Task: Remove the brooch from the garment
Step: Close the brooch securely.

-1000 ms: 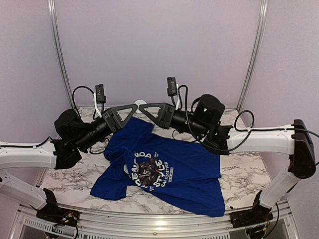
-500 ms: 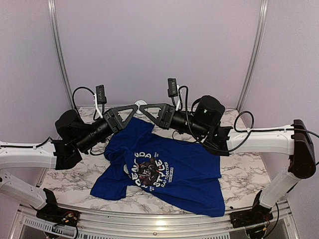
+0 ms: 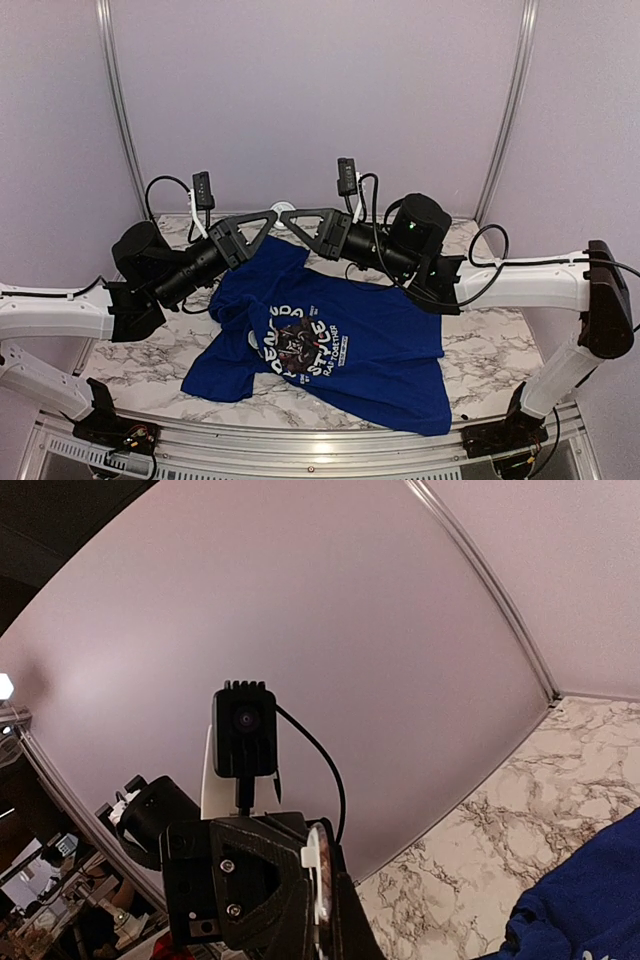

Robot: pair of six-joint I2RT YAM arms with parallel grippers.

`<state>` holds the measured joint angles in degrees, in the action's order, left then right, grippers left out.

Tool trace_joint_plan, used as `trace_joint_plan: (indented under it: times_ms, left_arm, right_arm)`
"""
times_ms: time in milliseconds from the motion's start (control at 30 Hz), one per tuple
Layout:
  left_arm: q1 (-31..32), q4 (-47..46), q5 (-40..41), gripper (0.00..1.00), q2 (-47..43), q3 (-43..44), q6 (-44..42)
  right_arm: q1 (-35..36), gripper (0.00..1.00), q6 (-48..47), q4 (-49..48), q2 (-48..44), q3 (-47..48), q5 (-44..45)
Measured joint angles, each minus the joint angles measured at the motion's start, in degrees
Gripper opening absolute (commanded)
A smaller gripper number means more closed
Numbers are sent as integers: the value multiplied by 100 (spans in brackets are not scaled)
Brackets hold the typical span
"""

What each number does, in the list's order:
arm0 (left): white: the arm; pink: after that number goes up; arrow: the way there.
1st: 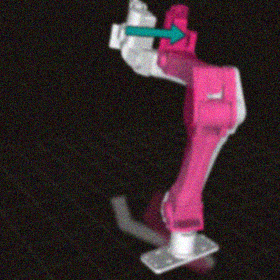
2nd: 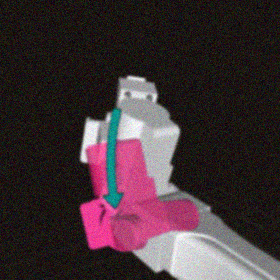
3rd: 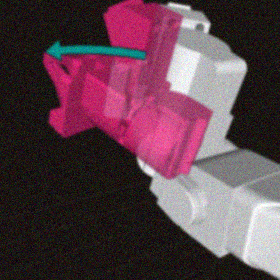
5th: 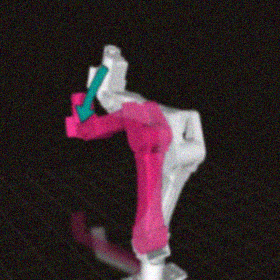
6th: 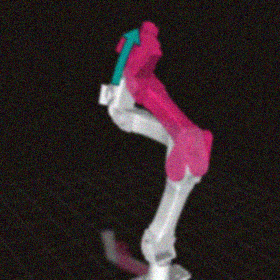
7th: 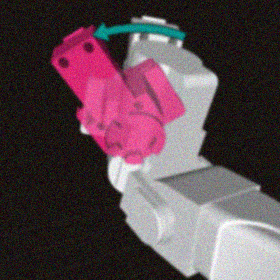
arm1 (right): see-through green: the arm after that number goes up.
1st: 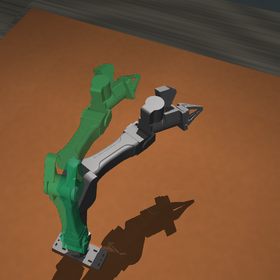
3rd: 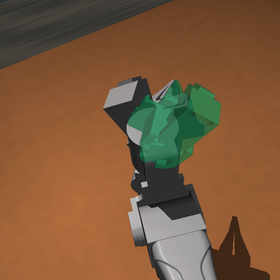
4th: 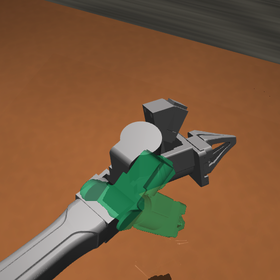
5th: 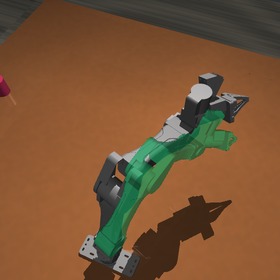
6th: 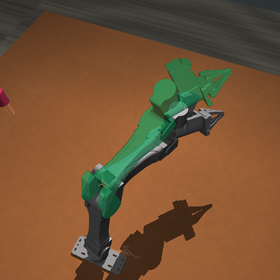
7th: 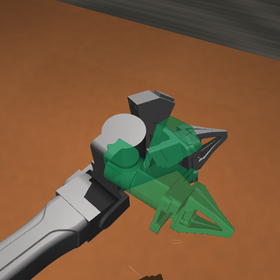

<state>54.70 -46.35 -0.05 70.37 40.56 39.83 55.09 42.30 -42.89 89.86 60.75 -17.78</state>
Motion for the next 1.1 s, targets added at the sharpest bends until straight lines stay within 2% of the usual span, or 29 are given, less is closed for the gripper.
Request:
trace_joint_plan:
  times_ms: [1100]
  left_arm:
    - [76, 85, 232, 0, 39, 0, 243]
  right_arm:
    - [31, 3, 219, -210, 0, -179, 192]
